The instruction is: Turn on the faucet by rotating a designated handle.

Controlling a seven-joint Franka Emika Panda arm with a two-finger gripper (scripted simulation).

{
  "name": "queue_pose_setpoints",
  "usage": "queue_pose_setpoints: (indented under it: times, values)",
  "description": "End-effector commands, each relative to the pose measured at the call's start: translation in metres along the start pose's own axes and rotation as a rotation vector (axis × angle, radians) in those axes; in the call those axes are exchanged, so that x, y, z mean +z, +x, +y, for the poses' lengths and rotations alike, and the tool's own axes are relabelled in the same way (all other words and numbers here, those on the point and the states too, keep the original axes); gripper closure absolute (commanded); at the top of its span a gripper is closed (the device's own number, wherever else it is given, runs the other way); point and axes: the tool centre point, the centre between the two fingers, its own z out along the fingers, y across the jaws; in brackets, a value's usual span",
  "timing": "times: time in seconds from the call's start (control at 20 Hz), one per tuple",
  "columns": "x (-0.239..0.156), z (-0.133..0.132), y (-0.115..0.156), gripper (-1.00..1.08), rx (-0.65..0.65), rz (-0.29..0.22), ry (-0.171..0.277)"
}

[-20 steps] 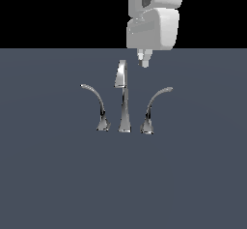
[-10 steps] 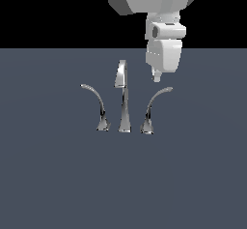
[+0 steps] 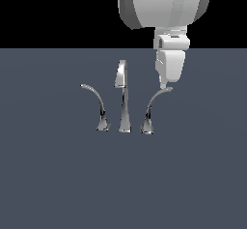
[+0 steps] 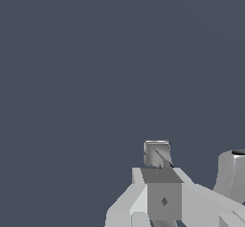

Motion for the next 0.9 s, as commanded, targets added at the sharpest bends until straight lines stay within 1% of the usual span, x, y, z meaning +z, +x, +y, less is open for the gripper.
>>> queue_pose_setpoints:
  times: [0.0, 0.2, 0.85]
  values:
    - [0.001, -0.001, 0.002, 1.08, 0.010, 0.000, 0.001]
    - [0.001, -0.001, 0.002, 1.08, 0.009, 0.000, 0.001]
    - [0.001, 0.041, 0.018, 1.08, 0.010, -0.001, 0.001]
